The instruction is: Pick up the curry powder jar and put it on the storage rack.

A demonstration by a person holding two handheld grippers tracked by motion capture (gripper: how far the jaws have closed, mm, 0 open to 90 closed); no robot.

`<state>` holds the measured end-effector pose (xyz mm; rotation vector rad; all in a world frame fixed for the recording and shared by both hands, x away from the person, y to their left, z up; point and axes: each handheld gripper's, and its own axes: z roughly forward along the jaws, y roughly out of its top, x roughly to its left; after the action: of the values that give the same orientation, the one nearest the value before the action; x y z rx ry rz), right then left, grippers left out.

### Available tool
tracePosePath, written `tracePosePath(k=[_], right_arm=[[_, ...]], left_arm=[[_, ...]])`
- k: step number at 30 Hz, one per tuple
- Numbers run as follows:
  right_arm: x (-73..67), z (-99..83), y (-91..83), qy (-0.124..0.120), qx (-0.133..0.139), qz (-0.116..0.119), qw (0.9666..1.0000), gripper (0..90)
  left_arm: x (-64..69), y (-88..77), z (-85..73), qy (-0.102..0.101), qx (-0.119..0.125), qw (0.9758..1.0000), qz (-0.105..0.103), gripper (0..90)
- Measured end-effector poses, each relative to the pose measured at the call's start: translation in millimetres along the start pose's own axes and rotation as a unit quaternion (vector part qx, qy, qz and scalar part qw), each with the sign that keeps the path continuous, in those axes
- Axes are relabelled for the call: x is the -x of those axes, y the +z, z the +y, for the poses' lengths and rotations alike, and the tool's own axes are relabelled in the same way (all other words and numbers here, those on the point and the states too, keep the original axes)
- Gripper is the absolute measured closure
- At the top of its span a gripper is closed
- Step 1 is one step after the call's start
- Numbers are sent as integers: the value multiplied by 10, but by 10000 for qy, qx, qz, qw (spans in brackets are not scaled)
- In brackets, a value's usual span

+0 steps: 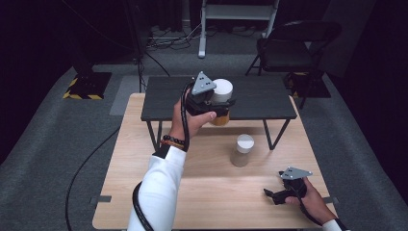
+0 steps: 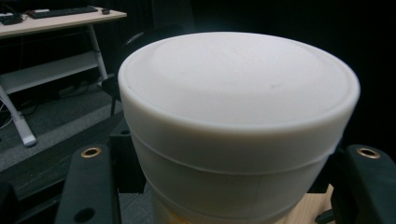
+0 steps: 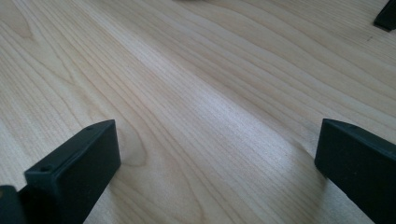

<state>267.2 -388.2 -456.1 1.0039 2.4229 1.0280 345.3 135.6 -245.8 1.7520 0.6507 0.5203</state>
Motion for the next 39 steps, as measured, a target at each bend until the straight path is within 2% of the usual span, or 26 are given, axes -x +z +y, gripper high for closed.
tracePosePath(k=[6, 9, 14, 17, 20, 23, 28, 32, 36, 39], right_arm=[[0, -1, 0, -1, 1, 0, 10000, 0], [0, -1, -1, -2, 1, 0, 10000, 0], [1, -2, 0, 0, 2, 3, 10000, 0], [0, -1, -1, 0, 1, 0, 10000, 0], [0, -1, -1, 1, 0, 1, 10000, 0], [0, -1, -1, 1, 0, 2, 10000, 0], [0, -1, 0, 2, 2, 2, 10000, 0], [0, -1, 0, 1, 1, 2, 10000, 0], [1, -1, 0, 1, 2, 4, 10000, 0], [1, -1, 0, 1, 2, 3, 10000, 0]], left_arm=[[-42, 37, 52, -76, 78, 9999, 127, 344], [-27, 69, 80, -13, 55, 9997, 257, 343], [-93, 100, 70, -144, 165, 9993, 305, 344], [-107, 135, 71, -129, 146, 9991, 365, 344], [-165, 177, 26, -214, 204, 9990, 326, 344], [-189, 242, 19, -172, 144, 9990, 386, 343], [-245, 312, 2, -235, 117, 9986, 452, 343], [-268, 362, -32, -268, 177, 9985, 448, 343], [-233, 418, -15, -155, 88, 9984, 527, 343], [-259, 428, -35, -180, 137, 9986, 473, 343]])
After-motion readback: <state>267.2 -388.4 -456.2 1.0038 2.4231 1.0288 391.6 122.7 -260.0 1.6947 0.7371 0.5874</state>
